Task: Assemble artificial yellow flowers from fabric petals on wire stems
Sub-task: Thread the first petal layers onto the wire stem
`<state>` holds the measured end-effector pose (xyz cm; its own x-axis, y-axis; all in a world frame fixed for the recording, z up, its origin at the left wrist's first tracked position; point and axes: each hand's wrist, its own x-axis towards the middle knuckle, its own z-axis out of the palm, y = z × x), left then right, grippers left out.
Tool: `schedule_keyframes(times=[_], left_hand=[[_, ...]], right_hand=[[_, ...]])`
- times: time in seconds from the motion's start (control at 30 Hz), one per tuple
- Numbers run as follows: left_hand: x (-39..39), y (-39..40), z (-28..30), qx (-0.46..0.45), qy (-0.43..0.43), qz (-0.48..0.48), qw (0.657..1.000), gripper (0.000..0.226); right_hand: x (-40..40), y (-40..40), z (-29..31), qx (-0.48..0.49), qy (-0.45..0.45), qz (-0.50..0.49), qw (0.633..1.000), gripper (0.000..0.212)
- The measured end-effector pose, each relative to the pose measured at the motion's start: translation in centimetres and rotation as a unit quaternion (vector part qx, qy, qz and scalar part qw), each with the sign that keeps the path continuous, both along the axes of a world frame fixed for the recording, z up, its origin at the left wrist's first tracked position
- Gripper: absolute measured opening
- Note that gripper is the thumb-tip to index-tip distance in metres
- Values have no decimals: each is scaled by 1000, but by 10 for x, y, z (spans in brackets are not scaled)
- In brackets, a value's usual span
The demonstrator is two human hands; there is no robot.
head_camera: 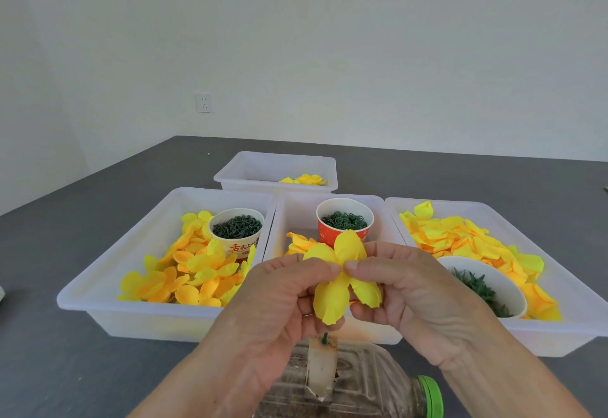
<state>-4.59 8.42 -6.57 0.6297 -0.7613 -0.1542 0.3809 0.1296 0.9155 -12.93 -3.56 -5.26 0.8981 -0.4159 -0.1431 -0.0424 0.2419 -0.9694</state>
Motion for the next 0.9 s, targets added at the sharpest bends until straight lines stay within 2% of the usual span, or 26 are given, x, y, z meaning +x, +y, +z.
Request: schedule_keyframes(times=[0.17,0.4,0.5,0.63,0.8,0.9], left_hand=[[-1,1,1,0,5,3,1000,18],[-3,2,1,0,3,2,1000,11],[-4,1,0,0,8,5,1000,18],[-4,-1,-2,11,11,8,1000,26],[-6,-1,-1,8,8,7,1000,11],[-6,-1,-2,4,9,16,1000,12]], right_hand=[[1,0,-1,-1,-3,-12,1000,10],[1,0,0,13,10,-11,1000,13],[1,-1,1,12,10,-8,1000,18],[1,-2,0,13,21,-1,1000,12],[2,-1,-1,25,32,7,999,14],[2,-1,-1,14,23,-3,1000,13]])
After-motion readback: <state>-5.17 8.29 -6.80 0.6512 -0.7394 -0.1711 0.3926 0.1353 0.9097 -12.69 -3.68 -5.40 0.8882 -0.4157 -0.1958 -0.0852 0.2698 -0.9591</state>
